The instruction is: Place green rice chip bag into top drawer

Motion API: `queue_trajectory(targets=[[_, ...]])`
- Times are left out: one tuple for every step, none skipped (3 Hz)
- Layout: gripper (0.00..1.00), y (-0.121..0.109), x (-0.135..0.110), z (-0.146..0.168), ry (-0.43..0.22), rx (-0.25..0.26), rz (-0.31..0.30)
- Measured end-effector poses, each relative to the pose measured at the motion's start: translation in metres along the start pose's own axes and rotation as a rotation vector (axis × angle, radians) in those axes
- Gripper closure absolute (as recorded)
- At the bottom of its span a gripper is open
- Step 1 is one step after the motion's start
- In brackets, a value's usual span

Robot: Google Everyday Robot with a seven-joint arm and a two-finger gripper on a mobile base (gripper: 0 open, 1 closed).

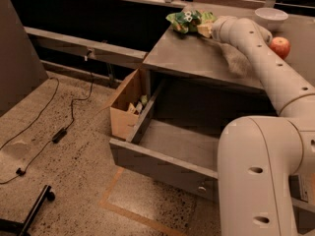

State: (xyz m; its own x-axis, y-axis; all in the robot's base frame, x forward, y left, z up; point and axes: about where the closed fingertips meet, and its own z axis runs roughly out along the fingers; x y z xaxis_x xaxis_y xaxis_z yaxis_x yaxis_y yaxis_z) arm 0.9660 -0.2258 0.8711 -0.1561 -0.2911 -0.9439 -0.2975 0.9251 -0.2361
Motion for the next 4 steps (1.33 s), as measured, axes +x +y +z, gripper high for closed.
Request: queue_trajectory(targets=[[0.85, 0.004, 0.001, -0.003, 0.007, -0.038, -0.004], [1.00, 0.001, -0.005, -0.016, 0.025, -0.062, -0.023], [1.00, -0.004, -0.017, -0.041, 0.038, -0.085, -0.045], [1.00, -0.008, -0.029, -0.089, 0.097, -0.104, -0.067]])
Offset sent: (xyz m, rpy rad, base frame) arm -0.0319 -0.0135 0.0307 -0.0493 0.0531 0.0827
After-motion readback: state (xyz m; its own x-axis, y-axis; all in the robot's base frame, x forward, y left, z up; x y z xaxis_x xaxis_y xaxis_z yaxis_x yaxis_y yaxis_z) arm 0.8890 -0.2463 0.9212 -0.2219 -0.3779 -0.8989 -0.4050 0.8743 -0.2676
